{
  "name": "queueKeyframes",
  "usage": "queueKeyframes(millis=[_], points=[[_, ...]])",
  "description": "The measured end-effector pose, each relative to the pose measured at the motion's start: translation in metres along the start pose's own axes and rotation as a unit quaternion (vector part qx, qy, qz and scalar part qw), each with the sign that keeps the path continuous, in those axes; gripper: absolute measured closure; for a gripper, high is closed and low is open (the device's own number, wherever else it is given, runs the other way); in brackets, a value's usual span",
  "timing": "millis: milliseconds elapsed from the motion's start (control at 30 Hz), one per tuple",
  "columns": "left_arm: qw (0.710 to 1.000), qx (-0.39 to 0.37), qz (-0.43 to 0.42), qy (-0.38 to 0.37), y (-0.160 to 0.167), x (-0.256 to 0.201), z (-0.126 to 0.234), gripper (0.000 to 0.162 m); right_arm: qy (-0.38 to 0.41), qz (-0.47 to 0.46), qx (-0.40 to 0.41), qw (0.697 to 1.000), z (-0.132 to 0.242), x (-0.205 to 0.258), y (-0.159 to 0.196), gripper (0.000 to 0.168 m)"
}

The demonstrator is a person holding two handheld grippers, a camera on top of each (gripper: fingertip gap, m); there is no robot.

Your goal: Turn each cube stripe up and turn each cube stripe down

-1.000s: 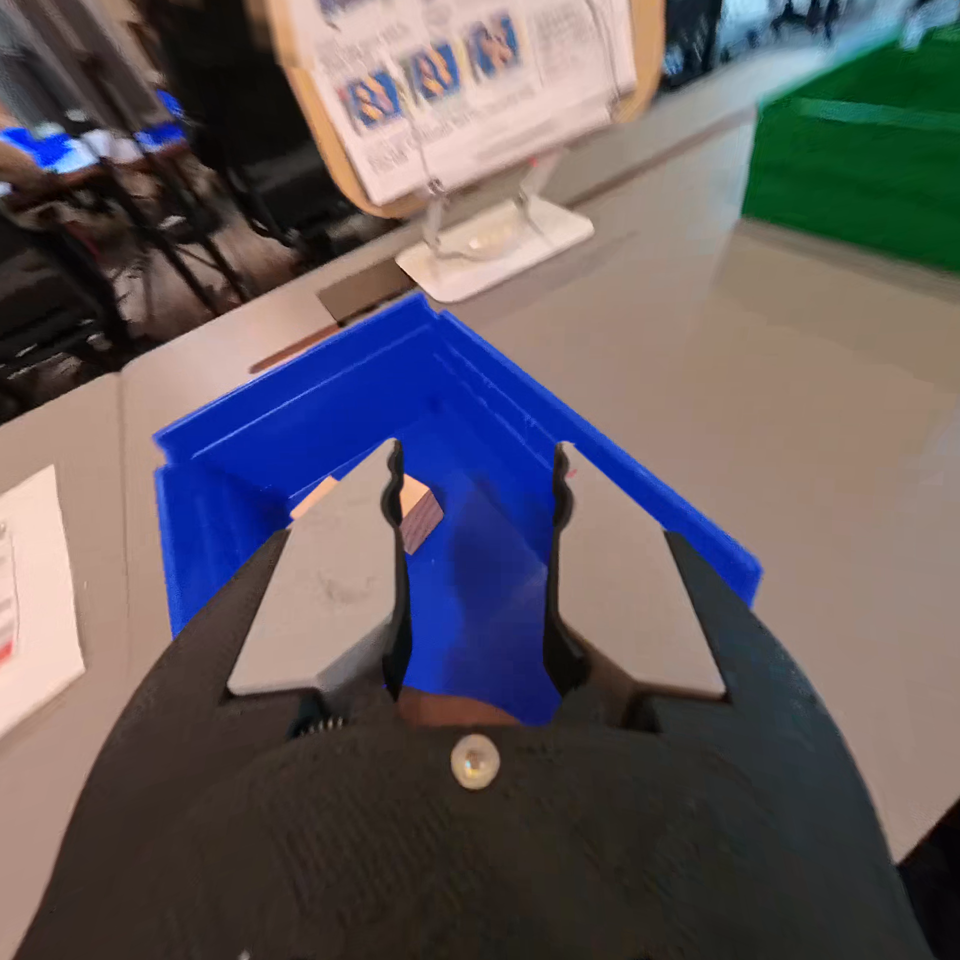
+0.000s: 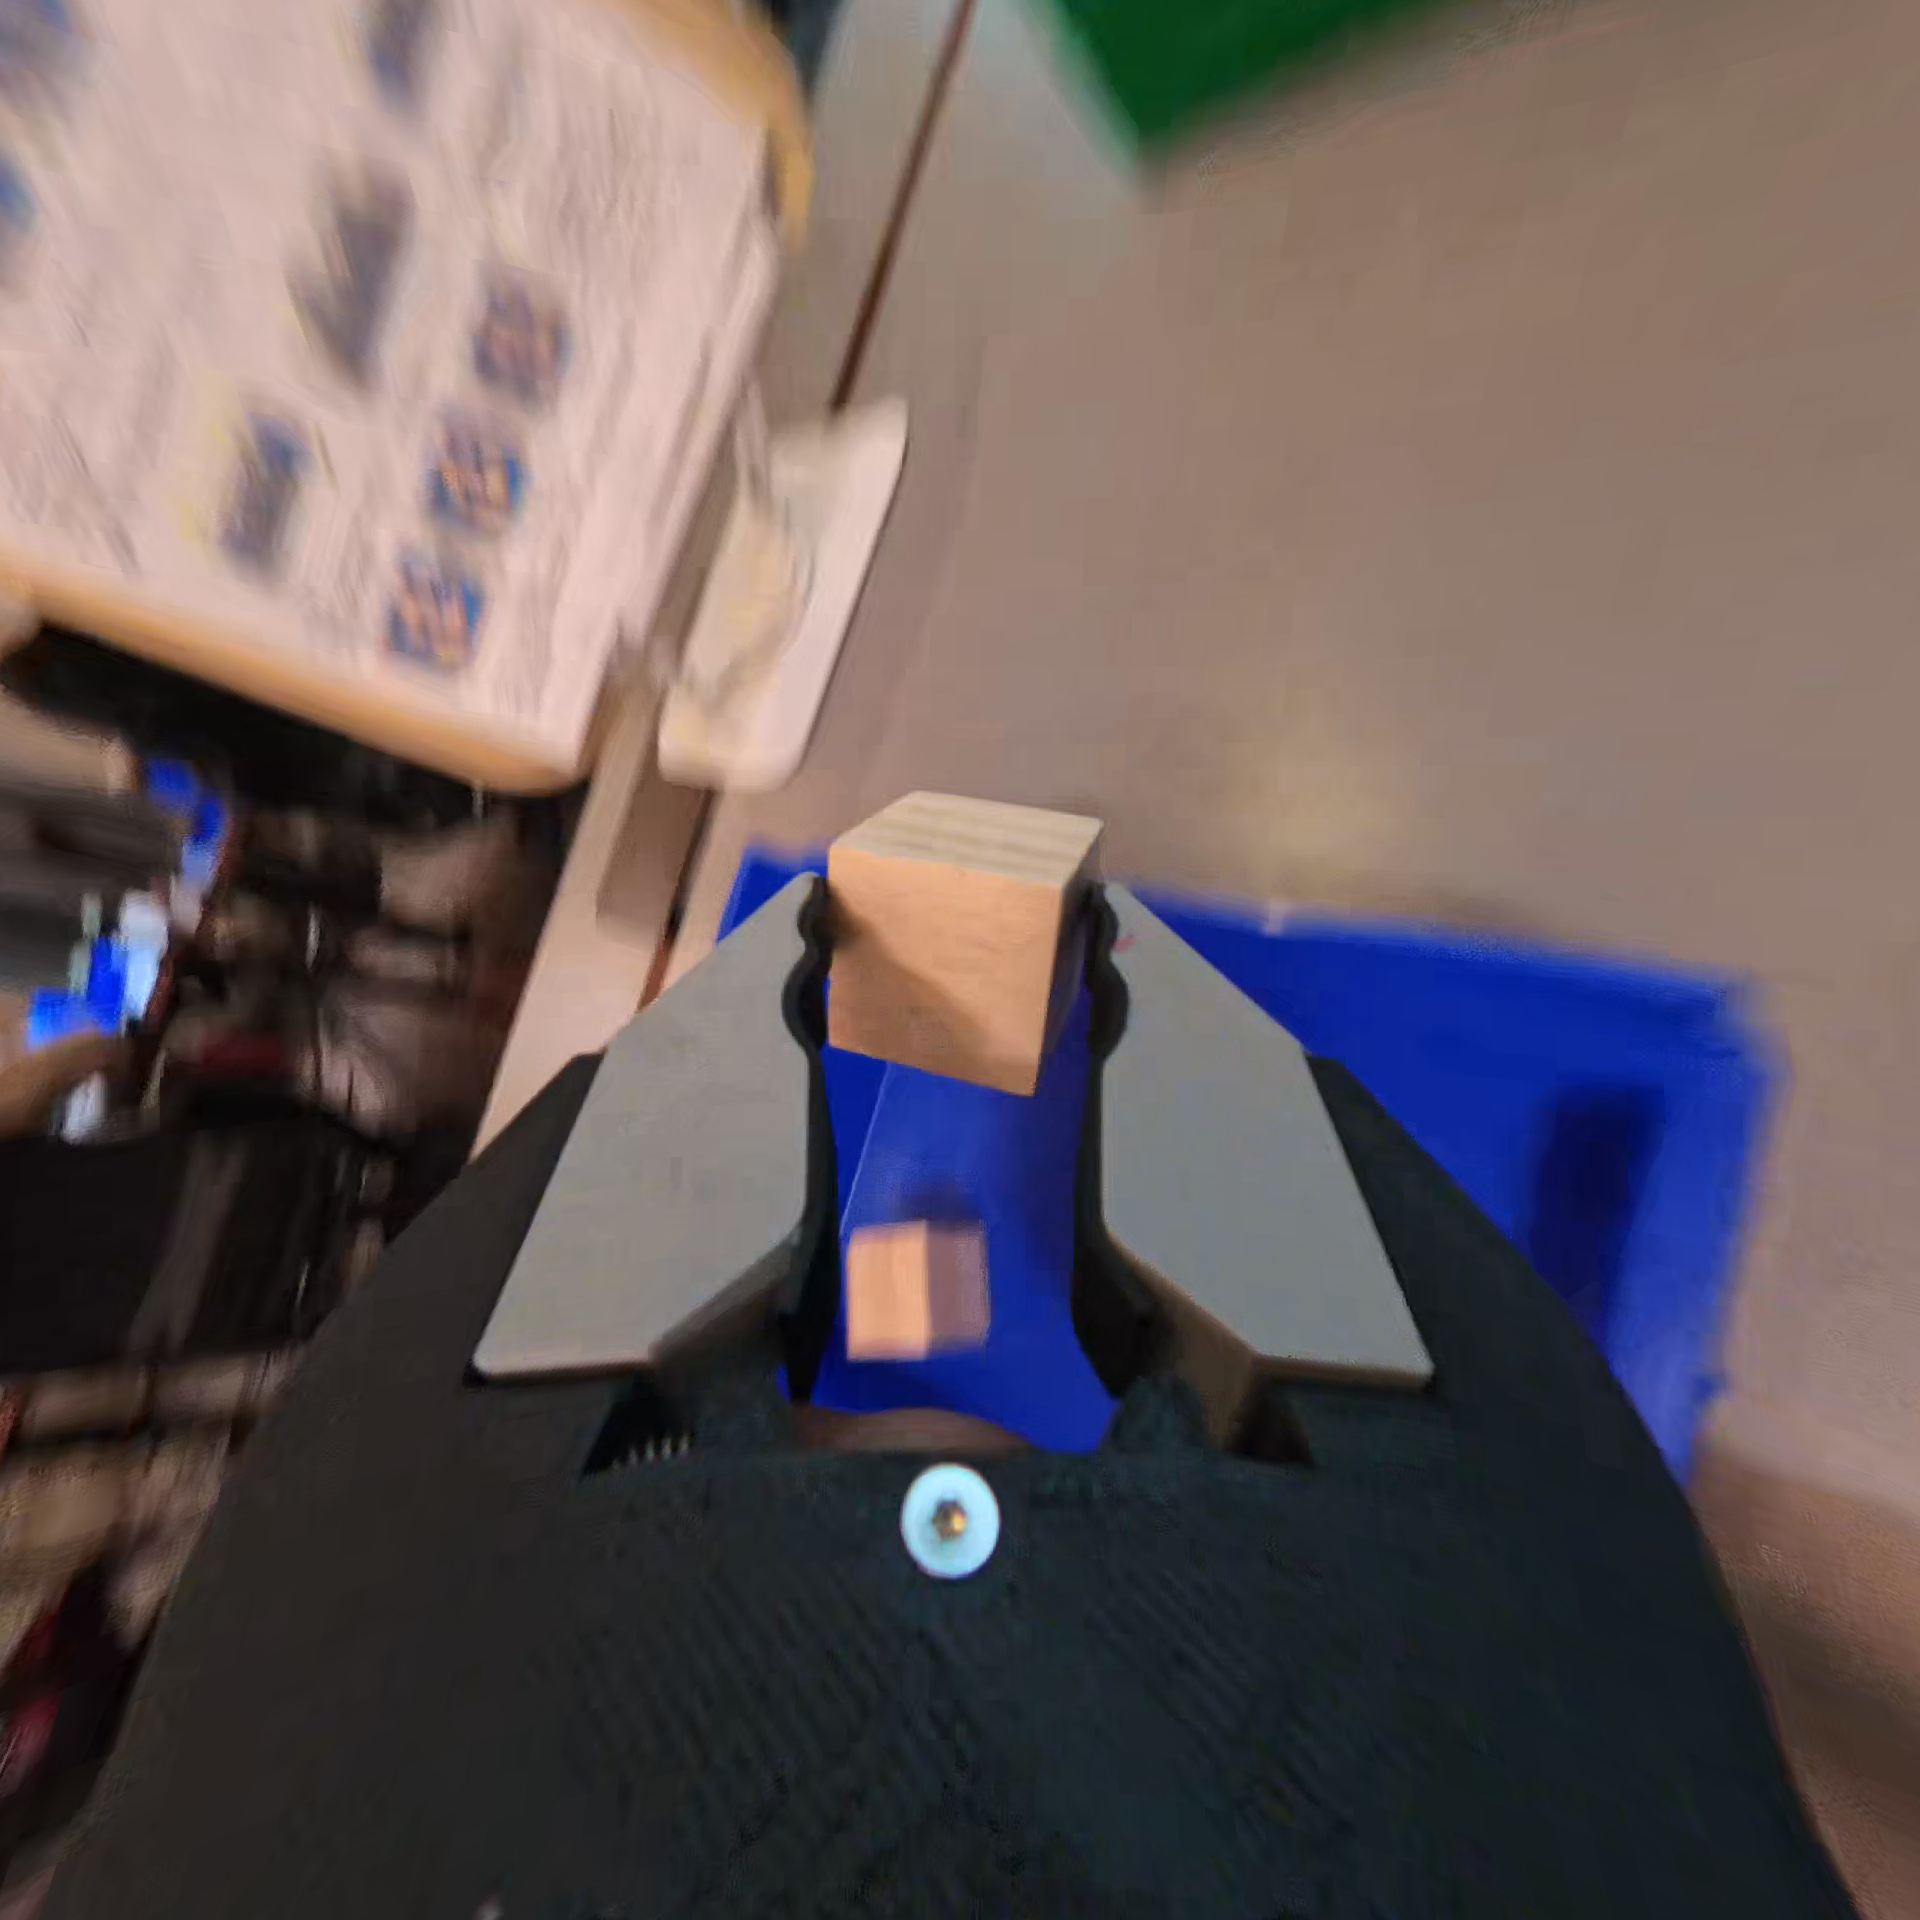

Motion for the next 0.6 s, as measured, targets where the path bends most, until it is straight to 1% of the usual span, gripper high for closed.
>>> queueKeyframes(millis=[67, 100, 167, 200, 267, 333, 433, 500, 600], points=[[0.990, -0.137, -0.002, 0.017, -0.046, -0.024, 0.033, 0.114, -0.102, -0.028, -0.024, 0.994, -0.011, 0.025, -0.005, 0.114], [0.978, -0.209, -0.005, 0.021, -0.067, -0.038, 0.049, 0.115, -0.158, -0.045, -0.033, 0.986, -0.016, 0.039, -0.008, 0.113], [0.936, -0.350, 0.010, 0.042, -0.103, -0.065, 0.080, 0.115, -0.250, -0.069, -0.042, 0.965, -0.024, 0.066, -0.014, 0.108], [0.917, -0.395, 0.019, 0.045, -0.115, -0.076, 0.091, 0.115, -0.283, -0.075, -0.048, 0.955, -0.027, 0.079, -0.017, 0.106], [0.888, -0.457, 0.025, 0.036, -0.131, -0.093, 0.104, 0.115, -0.334, -0.086, -0.063, 0.936, -0.031, 0.103, -0.022, 0.103], [0.873, -0.487, 0.020, 0.020, -0.142, -0.110, 0.107, 0.115, -0.376, -0.103, -0.074, 0.918, -0.035, 0.125, -0.025, 0.101], [0.873, -0.487, 0.000, -0.009, -0.152, -0.131, 0.097, 0.115, -0.402, -0.130, -0.077, 0.903, -0.045, 0.145, -0.024, 0.098], [0.879, -0.475, -0.016, -0.031, -0.158, -0.142, 0.088, 0.115, -0.400, -0.143, -0.071, 0.903, -0.054, 0.151, -0.021, 0.097], [0.882, -0.468, -0.038, -0.032, -0.164, -0.160, 0.077, 0.115, -0.389, -0.166, -0.066, 0.904, -0.069, 0.149, -0.014, 0.095]])
Point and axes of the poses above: each gripper's, where its closed fingertips meet, z back along the fingers, y out of its underside, x = y × z across the jaws, the point moved 7 cm from there along z, back along the fingers, and after that the axes turned 8 degrees about -y, right-handed, at the moved point
